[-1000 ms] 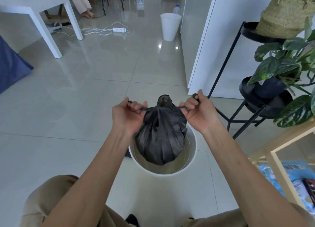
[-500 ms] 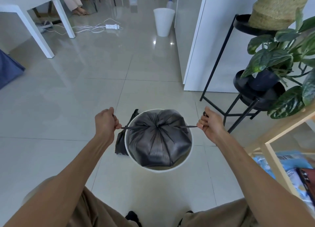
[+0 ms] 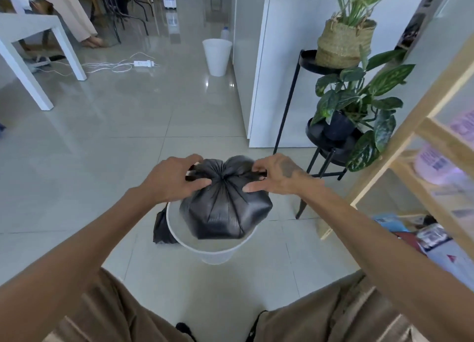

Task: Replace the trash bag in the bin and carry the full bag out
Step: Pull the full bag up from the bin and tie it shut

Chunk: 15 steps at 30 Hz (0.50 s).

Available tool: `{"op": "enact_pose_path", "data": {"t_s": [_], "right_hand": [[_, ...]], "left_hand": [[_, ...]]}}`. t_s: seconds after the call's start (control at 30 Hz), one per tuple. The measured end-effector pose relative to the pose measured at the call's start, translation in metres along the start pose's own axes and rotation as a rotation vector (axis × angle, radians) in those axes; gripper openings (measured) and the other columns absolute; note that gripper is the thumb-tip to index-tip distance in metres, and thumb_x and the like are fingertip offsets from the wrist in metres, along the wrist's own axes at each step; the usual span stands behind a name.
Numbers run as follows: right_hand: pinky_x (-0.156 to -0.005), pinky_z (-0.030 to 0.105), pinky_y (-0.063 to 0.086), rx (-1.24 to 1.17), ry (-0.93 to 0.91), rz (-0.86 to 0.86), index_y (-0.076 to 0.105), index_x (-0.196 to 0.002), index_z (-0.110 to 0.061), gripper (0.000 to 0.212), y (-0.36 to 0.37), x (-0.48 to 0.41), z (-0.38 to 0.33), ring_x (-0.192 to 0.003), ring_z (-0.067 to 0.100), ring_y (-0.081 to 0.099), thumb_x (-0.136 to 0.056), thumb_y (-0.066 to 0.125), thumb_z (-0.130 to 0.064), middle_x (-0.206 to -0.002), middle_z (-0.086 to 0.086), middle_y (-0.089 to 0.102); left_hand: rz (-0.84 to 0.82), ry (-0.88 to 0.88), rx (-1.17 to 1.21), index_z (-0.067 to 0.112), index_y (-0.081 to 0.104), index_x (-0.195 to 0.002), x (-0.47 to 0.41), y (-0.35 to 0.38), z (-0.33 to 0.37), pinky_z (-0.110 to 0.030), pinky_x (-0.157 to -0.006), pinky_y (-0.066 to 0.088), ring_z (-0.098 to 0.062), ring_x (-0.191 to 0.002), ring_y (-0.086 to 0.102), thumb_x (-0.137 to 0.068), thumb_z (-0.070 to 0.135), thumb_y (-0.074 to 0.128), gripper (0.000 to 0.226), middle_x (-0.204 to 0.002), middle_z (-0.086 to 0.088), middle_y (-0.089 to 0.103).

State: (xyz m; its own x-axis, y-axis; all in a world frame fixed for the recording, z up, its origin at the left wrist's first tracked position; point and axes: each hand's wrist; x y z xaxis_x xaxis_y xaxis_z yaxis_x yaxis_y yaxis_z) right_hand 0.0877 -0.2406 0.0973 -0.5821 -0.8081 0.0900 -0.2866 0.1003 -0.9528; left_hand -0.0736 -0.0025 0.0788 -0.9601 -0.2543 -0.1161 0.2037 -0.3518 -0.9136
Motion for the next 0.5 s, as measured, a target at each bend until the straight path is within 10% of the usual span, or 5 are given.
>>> {"op": "enact_pose_path", "data": {"t_s": [0.17, 0.5], "right_hand": [[-0.088, 0.031, 0.051, 0.076, 0.044, 0.131, 0.073, -0.114, -0.024, 0.059, -0.049, 0.049, 0.02, -0.098, 0.02, 0.063, -0.072, 0.072, -0.065, -0.108, 0.002, 0.072], [-0.1, 0.03, 0.033, 0.195, 0.359, 0.124, 0.072, -0.107, -0.027, 0.031, 0.002, 0.141, 0.126, -0.119, 0.021, 0.052, -0.087, 0.064, -0.05, -0.109, -0.007, 0.061]], "left_hand": [[-0.029, 0.135, 0.059, 0.027, 0.074, -0.117, -0.001, -0.027, 0.063, -0.038, -0.084, 0.055, -0.018, -0.09, 0.07, -0.058, 0.079, 0.059, 0.08, -0.095, 0.006, 0.076], [-0.184, 0.185, 0.078, 0.017, 0.074, -0.112, -0.03, 0.097, 0.178, -0.037, -0.085, 0.052, -0.028, -0.099, 0.066, -0.081, 0.035, 0.079, 0.036, -0.106, -0.006, 0.074]]}}
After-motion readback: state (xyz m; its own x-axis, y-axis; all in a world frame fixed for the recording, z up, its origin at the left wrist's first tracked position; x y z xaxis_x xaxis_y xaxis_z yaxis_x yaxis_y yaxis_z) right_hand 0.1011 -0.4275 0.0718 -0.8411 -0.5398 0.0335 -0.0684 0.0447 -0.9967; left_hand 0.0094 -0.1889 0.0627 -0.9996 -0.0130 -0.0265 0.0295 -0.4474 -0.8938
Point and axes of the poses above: each hand's wrist, its own x-axis away from the middle knuckle, its own y-axis out of the palm, z = x × y
